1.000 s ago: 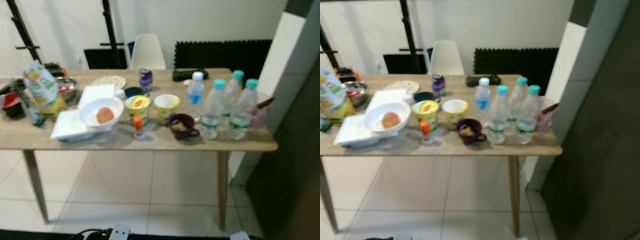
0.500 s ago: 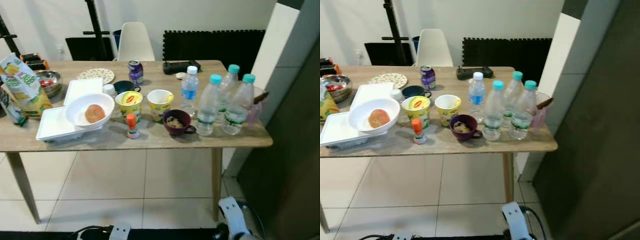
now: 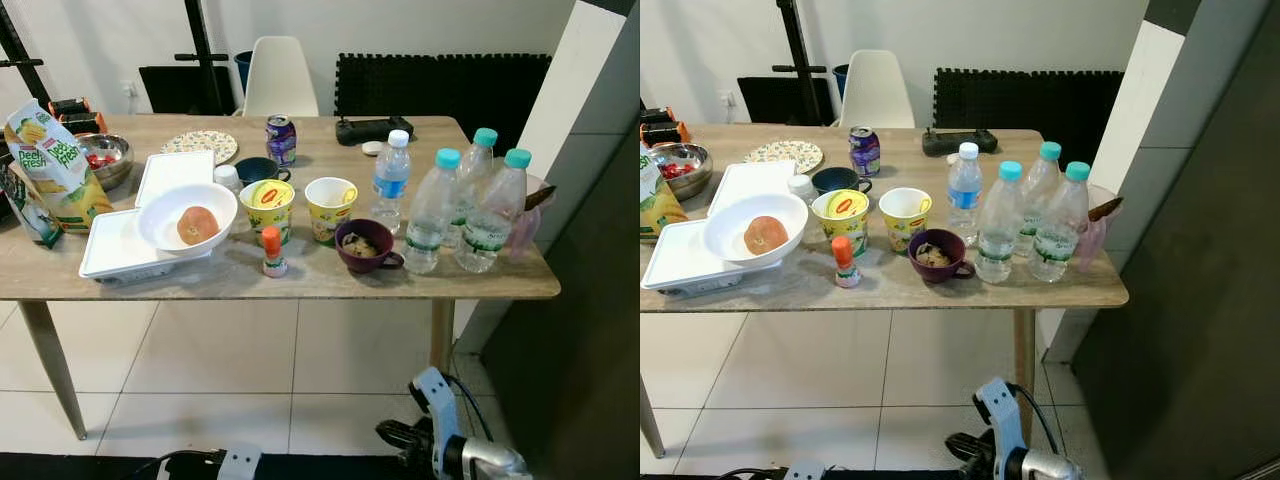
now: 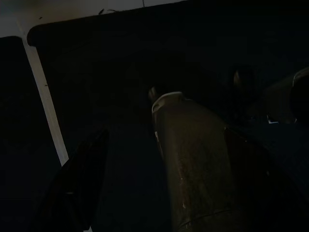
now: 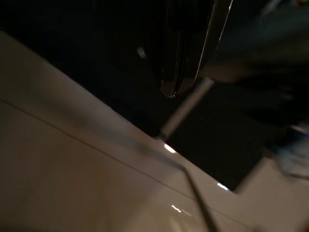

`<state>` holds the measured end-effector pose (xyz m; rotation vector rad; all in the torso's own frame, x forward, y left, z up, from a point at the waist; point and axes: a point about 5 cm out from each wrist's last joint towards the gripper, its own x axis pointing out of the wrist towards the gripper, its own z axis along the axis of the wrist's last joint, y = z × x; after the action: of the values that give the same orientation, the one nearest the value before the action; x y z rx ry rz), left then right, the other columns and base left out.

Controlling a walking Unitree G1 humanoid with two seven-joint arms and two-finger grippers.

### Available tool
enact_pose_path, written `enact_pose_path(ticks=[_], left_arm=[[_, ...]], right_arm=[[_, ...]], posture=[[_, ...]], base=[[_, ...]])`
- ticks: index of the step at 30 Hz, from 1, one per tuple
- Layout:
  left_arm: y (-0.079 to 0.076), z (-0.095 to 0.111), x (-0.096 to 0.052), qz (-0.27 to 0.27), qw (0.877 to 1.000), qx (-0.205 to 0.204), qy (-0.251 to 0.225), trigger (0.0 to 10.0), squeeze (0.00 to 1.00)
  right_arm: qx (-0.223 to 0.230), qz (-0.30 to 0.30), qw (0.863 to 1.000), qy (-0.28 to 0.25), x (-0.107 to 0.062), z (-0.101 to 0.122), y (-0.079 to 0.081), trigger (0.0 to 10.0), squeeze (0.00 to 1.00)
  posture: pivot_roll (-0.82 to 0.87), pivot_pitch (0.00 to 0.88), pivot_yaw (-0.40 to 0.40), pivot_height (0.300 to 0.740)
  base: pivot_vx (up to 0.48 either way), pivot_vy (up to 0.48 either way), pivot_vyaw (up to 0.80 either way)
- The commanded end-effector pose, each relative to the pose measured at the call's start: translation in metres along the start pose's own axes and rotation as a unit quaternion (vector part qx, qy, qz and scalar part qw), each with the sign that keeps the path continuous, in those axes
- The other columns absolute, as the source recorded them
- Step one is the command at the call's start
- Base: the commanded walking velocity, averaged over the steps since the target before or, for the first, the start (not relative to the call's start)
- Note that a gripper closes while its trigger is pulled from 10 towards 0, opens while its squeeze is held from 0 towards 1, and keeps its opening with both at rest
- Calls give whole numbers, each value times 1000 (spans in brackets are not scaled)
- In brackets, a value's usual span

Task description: Restocking fridge

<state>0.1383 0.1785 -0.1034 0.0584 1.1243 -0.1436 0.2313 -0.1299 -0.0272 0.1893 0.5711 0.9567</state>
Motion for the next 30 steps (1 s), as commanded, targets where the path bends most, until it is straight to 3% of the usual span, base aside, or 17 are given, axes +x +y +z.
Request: enact_pose_path(ticks=[1,6,8,9,12,16,20,23,27,28,29,30], left_arm=[[2,-6,-1,3,1000,-2,6,10000,0],[2,-6,-1,5,1000,-4,6,10000,0],[3,-7,-1,5,1000,-4,8,10000,0],[3,-7,-1,5,1000,-4,8,10000,0],[2,-9,-2,4,1000,-4,10,10000,0],[2,-9,-2,4,1000,-4,10,10000,0],[1,-11,-2,3,1000,-5,11,10000,0],[-1,-13,-2,2,1000,-6,12,10000,0],[-2,-14,-2,2,1000,-7,13,10000,0],[-2,-15,-2,1,1000,-8,14,10000,0],[-2,-15,-2,1,1000,-8,14,10000,0],[-2,-15,-2,1,1000,-9,15,10000,0]], right_arm=[[1,41,999,-35,1,13,2,10000,1000],[-10,103,992,-75,4,31,9,10000,1000],[-27,130,982,-136,8,59,14,10000,1000],[-27,130,982,-136,8,59,14,10000,1000],[-47,153,969,-187,10,86,20,10000,1000],[-58,157,964,-207,10,98,22,10000,1000],[-88,113,960,-239,15,124,17,10000,1000],[-91,-11,959,-267,16,149,-5,10000,1000],[-95,-50,958,-267,14,157,-11,10000,1000],[-97,-69,956,-269,13,165,-14,10000,910],[-97,-69,956,-269,13,165,-14,10000,910],[-98,-78,954,-273,13,171,-15,10000,0]], posture=[[-29,2,-23,740],[-29,2,-23,740],[-29,11,-23,740],[-29,11,-23,740],[-27,15,-24,740],[-24,19,-28,740],[-24,25,-31,740],[-18,31,-40,740],[-15,34,-44,740],[-14,35,-44,740],[-14,35,-44,740],[-12,36,-47,740]], base=[[0,0,0],[0,0,0],[0,0,0],[0,0,0],[0,0,0],[0,0,0],[0,0,0],[0,0,0],[0,0,0],[0,0,0],[0,0,0],[0,0,0]])
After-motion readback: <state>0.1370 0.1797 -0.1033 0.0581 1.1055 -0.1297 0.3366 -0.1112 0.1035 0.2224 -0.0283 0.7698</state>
